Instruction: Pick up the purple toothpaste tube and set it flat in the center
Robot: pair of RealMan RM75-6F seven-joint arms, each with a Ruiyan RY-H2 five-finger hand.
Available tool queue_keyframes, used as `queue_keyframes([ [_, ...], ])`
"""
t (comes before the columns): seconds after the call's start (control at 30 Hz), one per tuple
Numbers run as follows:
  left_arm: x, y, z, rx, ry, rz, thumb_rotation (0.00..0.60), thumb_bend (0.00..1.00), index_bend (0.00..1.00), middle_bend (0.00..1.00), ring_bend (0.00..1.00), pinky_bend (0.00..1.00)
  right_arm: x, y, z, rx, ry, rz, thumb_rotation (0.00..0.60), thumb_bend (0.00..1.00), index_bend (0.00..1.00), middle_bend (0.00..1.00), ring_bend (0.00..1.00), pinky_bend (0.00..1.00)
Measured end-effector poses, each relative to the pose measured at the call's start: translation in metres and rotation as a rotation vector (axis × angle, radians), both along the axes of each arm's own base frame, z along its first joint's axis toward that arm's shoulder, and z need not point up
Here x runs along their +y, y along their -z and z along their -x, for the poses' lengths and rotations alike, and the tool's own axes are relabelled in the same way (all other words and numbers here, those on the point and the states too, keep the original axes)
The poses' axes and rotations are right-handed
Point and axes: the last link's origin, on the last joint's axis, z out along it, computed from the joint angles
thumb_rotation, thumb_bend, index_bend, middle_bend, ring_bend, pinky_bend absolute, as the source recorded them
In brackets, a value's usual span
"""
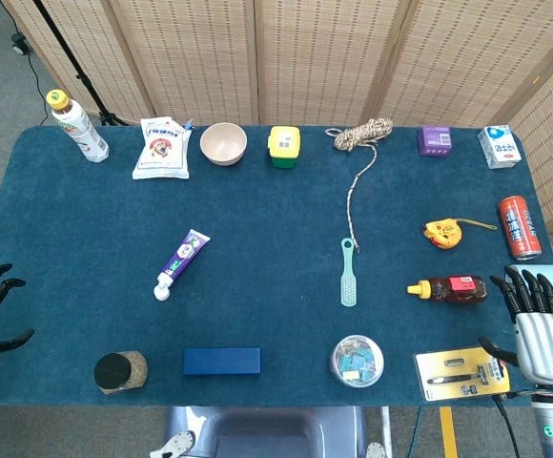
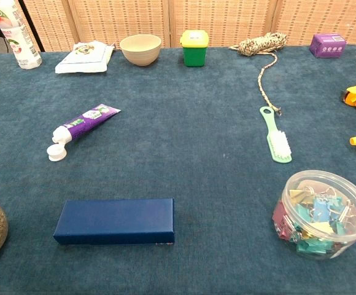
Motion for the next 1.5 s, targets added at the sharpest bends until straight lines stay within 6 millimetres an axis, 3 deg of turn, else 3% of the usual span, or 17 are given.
queue_keyframes([
  [0.5, -0.003, -0.003, 0.002, -0.009, 0.006, -0.009, 0.534, 0.11, 0.31, 0.17, 0.22, 0.2, 0.005, 0.001, -0.001, -0.006, 0.0, -0.001, 0.6, 0.0, 0.15, 0.1, 0.01, 0.01],
  [1.1, 0.009, -0.001, 0.005, -0.023, 0.01, 0.012, 0.534, 0.11, 0.31, 0.17, 0.21, 0.2, 0.003, 0.002, -0.002, -0.008, 0.001, -0.002, 0.6, 0.0, 0.15, 0.1, 0.01, 0.01],
  [1.3, 0.025, 0.003, 0.006, -0.024, 0.024, 0.076, 0.555, 0.11, 0.31, 0.17, 0.21, 0.19, 0.001, 0.001, -0.003, -0.007, 0.0, -0.001, 0.6, 0.0, 0.15, 0.1, 0.01, 0.01],
  [1.5, 0.059, 0.016, -0.003, -0.003, 0.109, 0.189, 0.577, 0.11, 0.3, 0.17, 0.19, 0.18, 0.001, 0.0, -0.003, -0.009, 0.005, 0.001, 0.6, 0.0, 0.15, 0.1, 0.01, 0.01],
])
